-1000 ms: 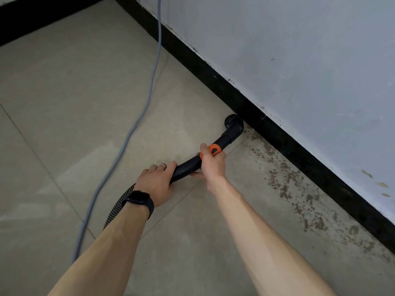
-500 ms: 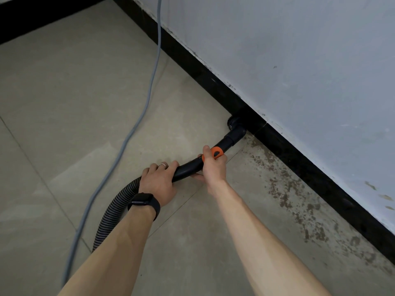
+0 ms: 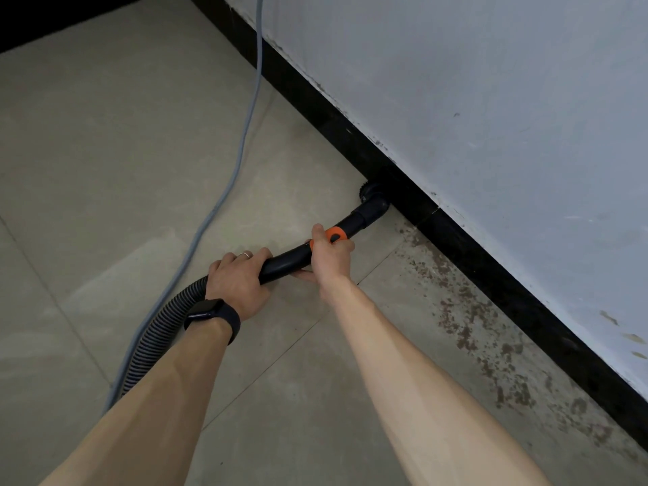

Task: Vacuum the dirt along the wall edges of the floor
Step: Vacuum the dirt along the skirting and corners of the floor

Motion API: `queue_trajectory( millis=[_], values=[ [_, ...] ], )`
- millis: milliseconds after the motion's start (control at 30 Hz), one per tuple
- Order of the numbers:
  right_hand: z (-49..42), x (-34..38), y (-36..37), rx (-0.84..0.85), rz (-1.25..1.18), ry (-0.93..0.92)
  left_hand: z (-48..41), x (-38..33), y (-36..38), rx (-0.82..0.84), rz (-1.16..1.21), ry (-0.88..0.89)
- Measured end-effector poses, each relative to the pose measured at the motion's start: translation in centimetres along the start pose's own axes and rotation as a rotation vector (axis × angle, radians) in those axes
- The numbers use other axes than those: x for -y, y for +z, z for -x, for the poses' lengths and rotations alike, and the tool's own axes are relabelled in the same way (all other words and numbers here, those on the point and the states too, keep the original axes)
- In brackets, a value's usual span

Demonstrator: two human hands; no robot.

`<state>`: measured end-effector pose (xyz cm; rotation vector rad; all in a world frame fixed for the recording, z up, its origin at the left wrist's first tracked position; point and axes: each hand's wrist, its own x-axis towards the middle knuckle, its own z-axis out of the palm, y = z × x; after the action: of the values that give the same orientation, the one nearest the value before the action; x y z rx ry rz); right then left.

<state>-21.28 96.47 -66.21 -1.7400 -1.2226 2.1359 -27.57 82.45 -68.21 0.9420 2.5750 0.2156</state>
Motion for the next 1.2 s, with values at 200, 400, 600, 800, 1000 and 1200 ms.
queue_trajectory(
  millis=[200, 400, 600, 800, 1000, 1200],
  values=[
    [-0.3, 0.7, 0.8, 0.022, 0.023, -0.010, -0.6, 0.3, -0.4, 0.022, 0.004, -0.031],
    [0.6, -0.3, -1.4, 0.025, -0.008, -0.016, 1.0, -0.7, -0.2, 0.067, -0.025, 0.003],
    [3.0, -3.0, -3.1, -0.047, -0.106, -0.012, 3.4, -1.0, -0.1, 0.145, -0.106, 0.080],
    [4.5, -4.0, -3.9, -0.055, -0.162, 0.024, 4.5, -1.2, -0.2, 0.143, -0.158, 0.111],
    [5.6, -5.3, -3.6, -0.046, -0.188, 0.061, 5.6, -0.4, -0.6, 0.164, -0.201, 0.110],
    [5.2, -5.1, -4.2, -0.043, -0.185, 0.060, 5.4, -0.9, -0.3, 0.170, -0.202, 0.112]
  ],
)
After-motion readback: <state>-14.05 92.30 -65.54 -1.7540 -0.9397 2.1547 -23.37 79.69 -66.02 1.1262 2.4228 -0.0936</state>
